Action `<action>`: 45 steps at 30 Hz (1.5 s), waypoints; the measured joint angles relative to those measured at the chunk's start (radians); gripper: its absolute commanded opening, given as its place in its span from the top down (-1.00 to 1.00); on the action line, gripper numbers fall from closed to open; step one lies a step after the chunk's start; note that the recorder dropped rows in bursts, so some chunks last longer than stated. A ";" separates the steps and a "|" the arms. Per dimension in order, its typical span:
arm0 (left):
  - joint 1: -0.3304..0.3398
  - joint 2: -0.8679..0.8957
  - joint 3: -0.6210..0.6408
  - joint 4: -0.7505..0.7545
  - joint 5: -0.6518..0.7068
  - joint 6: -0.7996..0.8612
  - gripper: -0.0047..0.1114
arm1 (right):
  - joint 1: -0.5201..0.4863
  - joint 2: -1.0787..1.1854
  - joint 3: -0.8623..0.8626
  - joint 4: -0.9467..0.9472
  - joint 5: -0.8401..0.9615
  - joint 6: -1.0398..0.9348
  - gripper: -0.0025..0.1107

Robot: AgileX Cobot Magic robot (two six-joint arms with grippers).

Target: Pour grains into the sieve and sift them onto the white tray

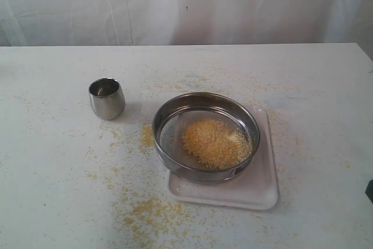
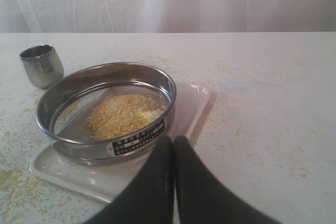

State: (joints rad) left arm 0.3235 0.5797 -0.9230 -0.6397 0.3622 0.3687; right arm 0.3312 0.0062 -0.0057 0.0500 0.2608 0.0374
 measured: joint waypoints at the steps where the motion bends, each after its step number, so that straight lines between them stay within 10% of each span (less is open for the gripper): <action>1: 0.000 -0.021 0.010 0.141 0.016 -0.127 0.92 | 0.000 0.000 0.000 0.000 0.000 0.000 0.96; 5: -0.031 -0.128 0.073 0.373 0.021 -0.262 0.92 | 0.000 0.000 0.000 0.000 0.000 0.000 0.96; 21: -0.164 -0.569 0.422 0.382 -0.024 -0.193 0.92 | 0.000 0.000 0.000 0.000 0.000 0.000 0.96; 33: -0.164 -0.573 0.451 0.518 0.318 -0.248 0.92 | 0.000 0.000 0.000 0.000 0.000 0.000 0.96; 45: -0.170 -0.575 0.885 0.561 -0.234 -0.255 0.92 | 0.000 0.000 0.000 0.000 0.000 0.000 0.96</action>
State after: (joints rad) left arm 0.1535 0.0045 -0.0379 -0.0786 0.1280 0.1133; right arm 0.3312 0.0062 -0.0057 0.0500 0.2608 0.0374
